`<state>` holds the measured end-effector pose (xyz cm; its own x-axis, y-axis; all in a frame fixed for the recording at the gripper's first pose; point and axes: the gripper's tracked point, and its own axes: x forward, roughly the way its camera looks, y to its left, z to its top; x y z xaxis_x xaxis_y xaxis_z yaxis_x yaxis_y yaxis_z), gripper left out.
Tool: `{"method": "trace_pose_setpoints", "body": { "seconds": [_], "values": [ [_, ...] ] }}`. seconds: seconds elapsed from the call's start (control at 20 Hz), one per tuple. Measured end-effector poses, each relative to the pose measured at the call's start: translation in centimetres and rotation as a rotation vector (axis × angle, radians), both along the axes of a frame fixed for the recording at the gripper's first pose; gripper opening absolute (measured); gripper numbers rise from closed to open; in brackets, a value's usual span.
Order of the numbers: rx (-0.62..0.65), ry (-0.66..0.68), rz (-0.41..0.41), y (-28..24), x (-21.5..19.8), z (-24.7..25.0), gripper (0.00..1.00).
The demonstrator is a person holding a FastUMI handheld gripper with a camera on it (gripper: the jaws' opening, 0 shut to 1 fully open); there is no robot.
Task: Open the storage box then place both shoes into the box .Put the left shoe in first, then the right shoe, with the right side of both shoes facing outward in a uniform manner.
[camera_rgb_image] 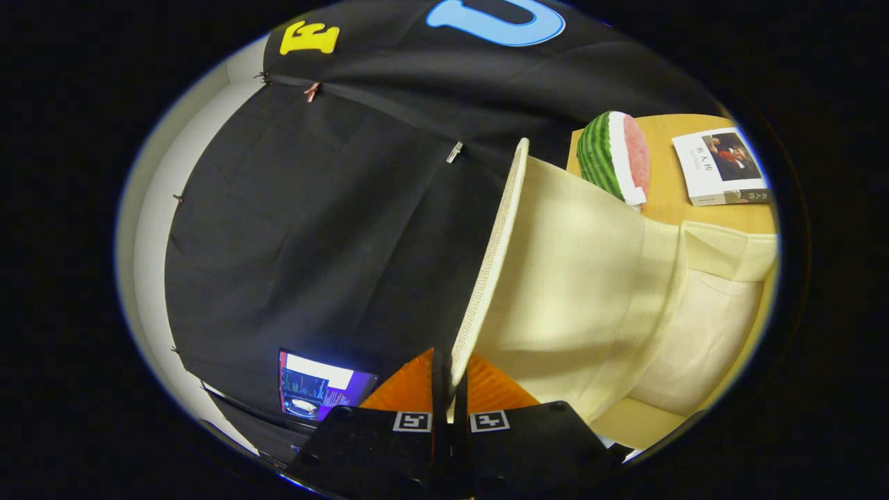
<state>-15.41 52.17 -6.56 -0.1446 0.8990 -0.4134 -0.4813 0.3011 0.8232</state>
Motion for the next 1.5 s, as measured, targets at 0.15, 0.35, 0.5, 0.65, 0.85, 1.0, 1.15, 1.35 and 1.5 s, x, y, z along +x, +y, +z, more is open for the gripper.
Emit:
{"method": "trace_pose_setpoints", "body": {
  "seconds": [0.15,0.35,0.5,0.65,0.85,1.0,1.15,1.35,1.5],
  "values": [
    [-0.016,-0.007,0.004,1.1,-0.2,-0.7,0.05],
    [-0.032,-0.058,-0.047,1.1,1.4,-1.2,0.11],
    [-0.058,-0.269,-0.073,-1.2,4.9,-0.5,0.7],
    [-0.08,-0.435,-0.109,-5.8,6.7,1.7,0.98],
    [-0.137,-0.571,-0.239,-13.6,11.8,3.4,0.98],
    [-0.235,-0.622,-0.339,-20.4,14.7,1.9,0.98],
    [-0.343,-0.632,-0.443,-27.4,16.8,-0.8,0.98],
    [-0.463,-0.538,-0.587,-35.6,17.8,-5.8,0.98],
    [-0.542,-0.459,-0.66,-40.4,18.1,-10.5,0.98]
  ]
}}
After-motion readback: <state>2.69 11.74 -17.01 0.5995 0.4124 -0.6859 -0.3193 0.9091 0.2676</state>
